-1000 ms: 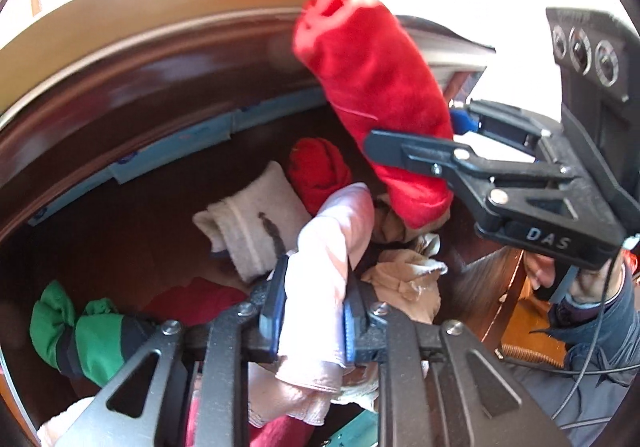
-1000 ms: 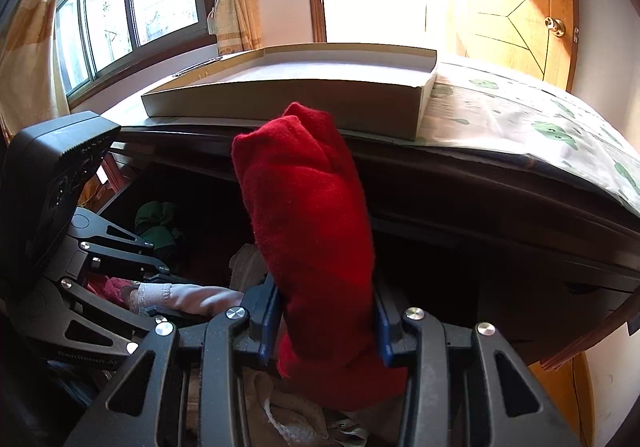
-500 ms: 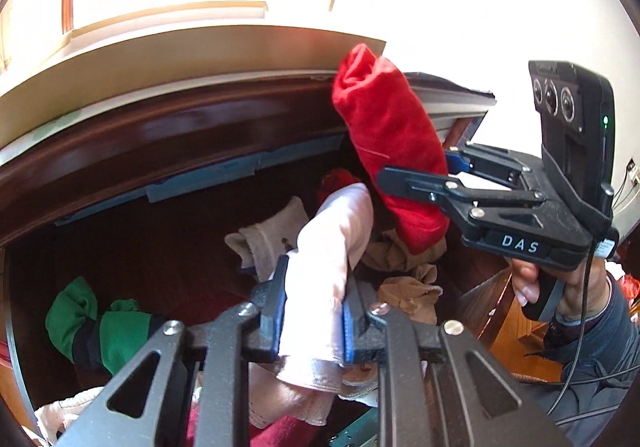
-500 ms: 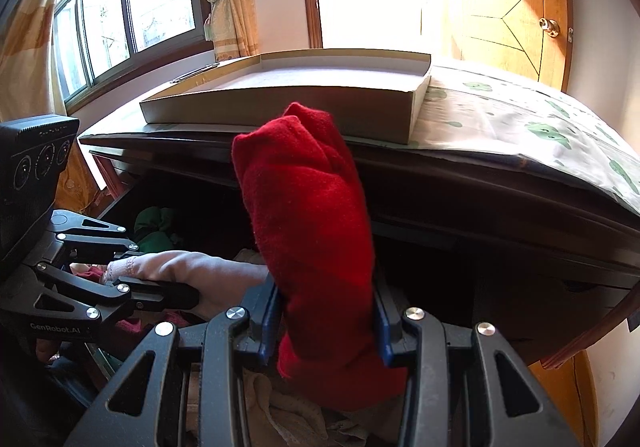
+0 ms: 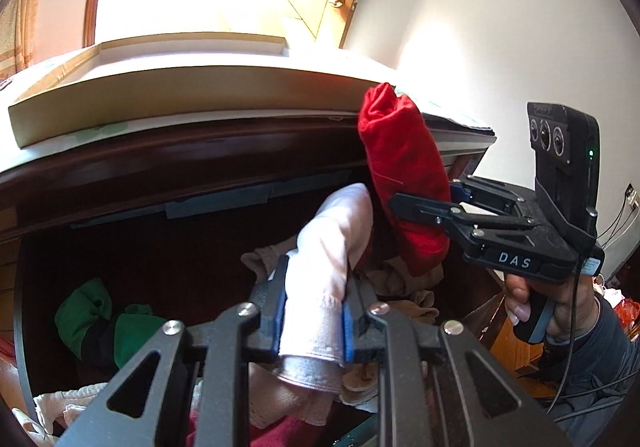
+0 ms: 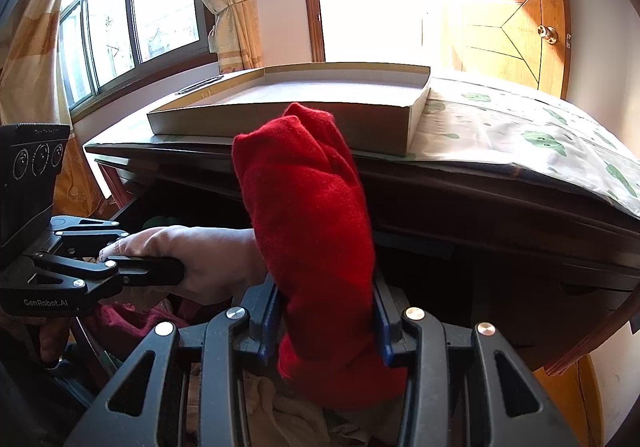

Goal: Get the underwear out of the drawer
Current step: 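Grasp the pink-white underwear with the left tool while the right tool holds the red garment, then lift both garments out of the drawer and carry them over the tray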

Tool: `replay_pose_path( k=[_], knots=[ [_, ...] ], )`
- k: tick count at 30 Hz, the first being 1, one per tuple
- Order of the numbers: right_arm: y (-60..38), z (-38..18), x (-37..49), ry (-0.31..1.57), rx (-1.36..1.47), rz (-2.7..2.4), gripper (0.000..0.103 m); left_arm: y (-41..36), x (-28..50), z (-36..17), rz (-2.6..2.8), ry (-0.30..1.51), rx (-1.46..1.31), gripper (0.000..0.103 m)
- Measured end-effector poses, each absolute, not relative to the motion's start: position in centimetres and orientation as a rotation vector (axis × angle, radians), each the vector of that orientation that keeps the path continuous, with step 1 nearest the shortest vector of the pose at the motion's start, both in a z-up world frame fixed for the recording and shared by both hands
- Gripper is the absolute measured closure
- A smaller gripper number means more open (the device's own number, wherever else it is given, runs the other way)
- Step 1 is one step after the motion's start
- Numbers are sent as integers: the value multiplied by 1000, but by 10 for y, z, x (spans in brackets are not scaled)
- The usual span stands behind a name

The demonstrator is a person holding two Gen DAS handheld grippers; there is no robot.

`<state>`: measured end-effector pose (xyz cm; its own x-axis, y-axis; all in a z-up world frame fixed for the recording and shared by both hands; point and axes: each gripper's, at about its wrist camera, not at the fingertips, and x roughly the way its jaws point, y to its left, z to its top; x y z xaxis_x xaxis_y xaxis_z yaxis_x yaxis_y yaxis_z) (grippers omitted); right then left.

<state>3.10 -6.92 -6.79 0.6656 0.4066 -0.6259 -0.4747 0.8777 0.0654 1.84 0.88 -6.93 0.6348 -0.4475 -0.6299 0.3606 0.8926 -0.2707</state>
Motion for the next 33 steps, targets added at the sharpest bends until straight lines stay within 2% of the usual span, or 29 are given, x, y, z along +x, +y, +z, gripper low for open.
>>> replay_pose_path(
  k=[14,33],
  knots=[
    [-70,-63,25,623,-96,514,62,17,10,-73,-416,712,-116,84],
    [-75,-58,14,527,-80,533,62,18,3,-47,-362,547,-76,84]
  ],
)
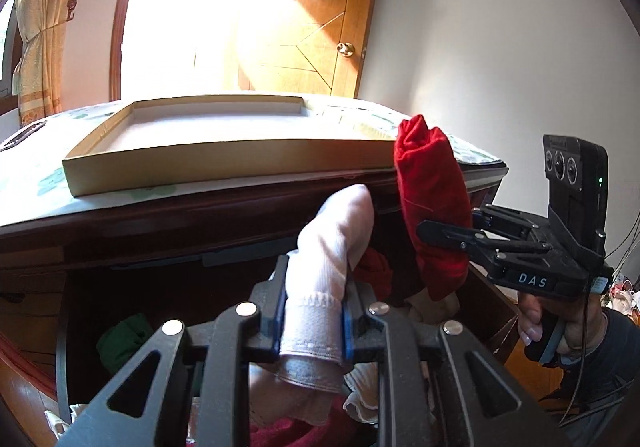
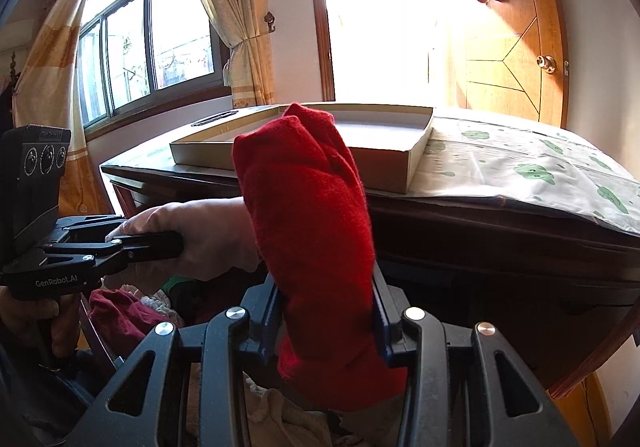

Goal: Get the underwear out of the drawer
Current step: 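Lift both garments out of the drawer and carry them over the tray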

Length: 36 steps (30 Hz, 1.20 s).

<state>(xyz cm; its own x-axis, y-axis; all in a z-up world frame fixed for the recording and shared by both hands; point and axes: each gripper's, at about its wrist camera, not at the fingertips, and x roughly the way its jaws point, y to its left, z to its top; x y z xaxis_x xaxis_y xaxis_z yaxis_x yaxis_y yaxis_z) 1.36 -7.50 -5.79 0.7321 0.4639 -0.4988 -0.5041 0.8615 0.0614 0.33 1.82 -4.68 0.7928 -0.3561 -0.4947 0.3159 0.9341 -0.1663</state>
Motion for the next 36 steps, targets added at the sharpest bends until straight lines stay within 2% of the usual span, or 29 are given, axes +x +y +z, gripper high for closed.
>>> replay_pose_path(
  k=[36],
  knots=[
    [-77,-49,-8,397,-85,579,62,22,-27,-18,-270,293,-1,84]
  ],
)
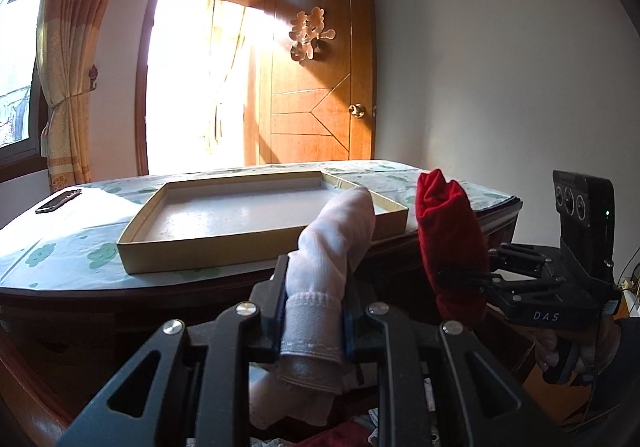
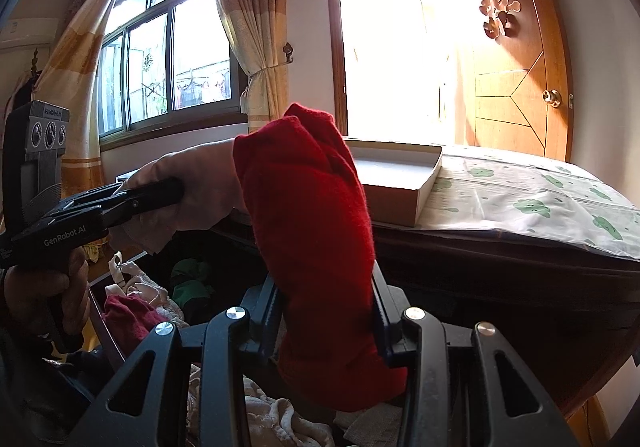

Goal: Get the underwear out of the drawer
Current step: 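Lift both garments out of the drawer and carry them over the tray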

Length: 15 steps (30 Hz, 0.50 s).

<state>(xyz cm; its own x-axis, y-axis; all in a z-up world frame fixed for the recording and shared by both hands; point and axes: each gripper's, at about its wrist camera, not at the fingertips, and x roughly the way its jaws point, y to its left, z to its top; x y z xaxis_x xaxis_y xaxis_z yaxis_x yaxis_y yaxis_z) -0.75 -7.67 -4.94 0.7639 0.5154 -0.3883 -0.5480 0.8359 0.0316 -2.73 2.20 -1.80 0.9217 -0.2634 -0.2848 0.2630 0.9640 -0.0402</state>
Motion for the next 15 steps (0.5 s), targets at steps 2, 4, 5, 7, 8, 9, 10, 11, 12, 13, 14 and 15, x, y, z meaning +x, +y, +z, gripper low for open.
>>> replay_pose_path(
  k=[2,4,5,7,8,9,10,11,12,13,14,15],
  knots=[
    [-77,-49,-6,408,-79,578,62,22,-26,-16,-266,291,-1,84],
    [-77,-49,-4,417,-77,578,62,23,-25,-13,-263,291,1,84],
    [-77,-49,-4,421,-75,579,62,23,-24,-11,-260,291,1,84],
    [-77,-49,-2,434,-71,579,62,24,-23,-8,-257,288,1,84],
    [-77,-48,-2,438,-70,580,62,24,-23,-6,-256,286,2,84],
    [-77,-47,-1,440,-69,580,62,24,-22,-4,-255,283,3,84],
    [-76,-47,-1,443,-67,580,62,24,-22,-2,-254,280,6,84],
    [-76,-46,0,447,-63,581,62,25,-20,1,-254,280,7,84],
    [-76,-44,0,449,-57,584,62,25,-20,3,-255,280,3,84],
    [-77,-42,1,450,-49,587,62,26,-18,5,-256,279,-2,84],
    [-77,-39,1,452,-40,591,62,26,-17,8,-257,279,-6,84],
    [-78,-37,2,452,-34,596,62,27,-15,11,-256,279,-7,84]
  ],
)
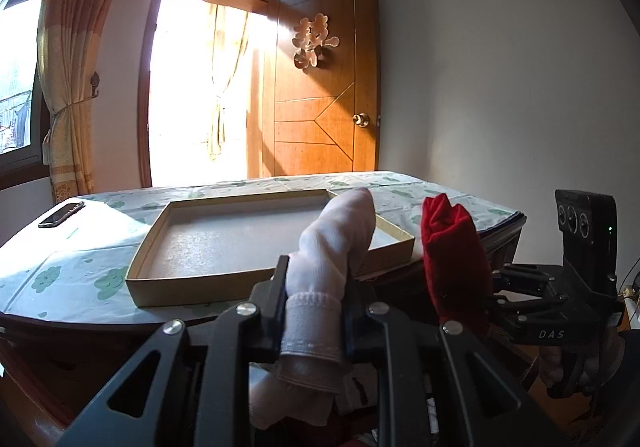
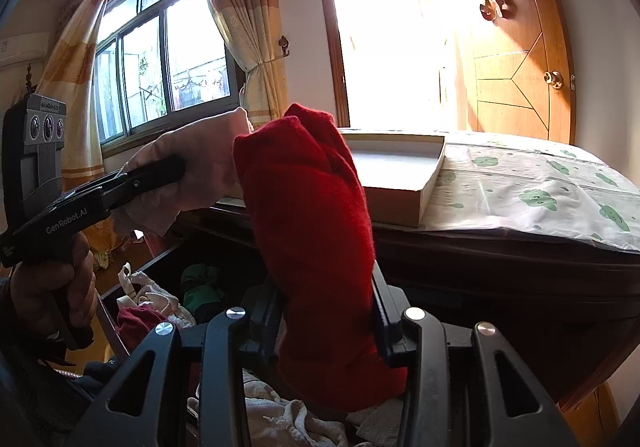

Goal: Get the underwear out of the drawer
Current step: 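Lift both garments out of the drawer and carry them over the tray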

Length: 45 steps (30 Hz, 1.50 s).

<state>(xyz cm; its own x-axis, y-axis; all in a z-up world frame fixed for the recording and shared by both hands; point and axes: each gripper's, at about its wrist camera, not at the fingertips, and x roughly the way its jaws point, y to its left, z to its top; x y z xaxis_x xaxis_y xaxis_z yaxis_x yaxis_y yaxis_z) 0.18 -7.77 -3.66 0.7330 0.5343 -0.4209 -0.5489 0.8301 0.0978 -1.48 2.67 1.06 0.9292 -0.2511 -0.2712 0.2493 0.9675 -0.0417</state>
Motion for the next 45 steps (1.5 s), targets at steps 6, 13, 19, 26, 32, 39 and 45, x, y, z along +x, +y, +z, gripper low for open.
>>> replay_pose_path(
  k=[6,13,19,26,32,39,45],
  knots=[
    [-78,-16,8,452,-12,617,62,22,-3,25,-253,270,20,84],
    [-79,5,32,488,39,629,62,14,18,39,-241,271,66,84],
    [-72,19,53,507,41,632,62,14,43,45,-218,296,73,84],
    [-70,36,85,529,74,639,62,24,81,57,-180,333,54,84],
    [-63,39,122,599,118,652,62,24,112,65,-155,362,57,84],
    [-51,35,156,671,136,637,62,29,155,62,-119,447,6,84],
    [-48,28,193,747,173,605,62,30,187,57,-88,511,-50,84]
  ],
)
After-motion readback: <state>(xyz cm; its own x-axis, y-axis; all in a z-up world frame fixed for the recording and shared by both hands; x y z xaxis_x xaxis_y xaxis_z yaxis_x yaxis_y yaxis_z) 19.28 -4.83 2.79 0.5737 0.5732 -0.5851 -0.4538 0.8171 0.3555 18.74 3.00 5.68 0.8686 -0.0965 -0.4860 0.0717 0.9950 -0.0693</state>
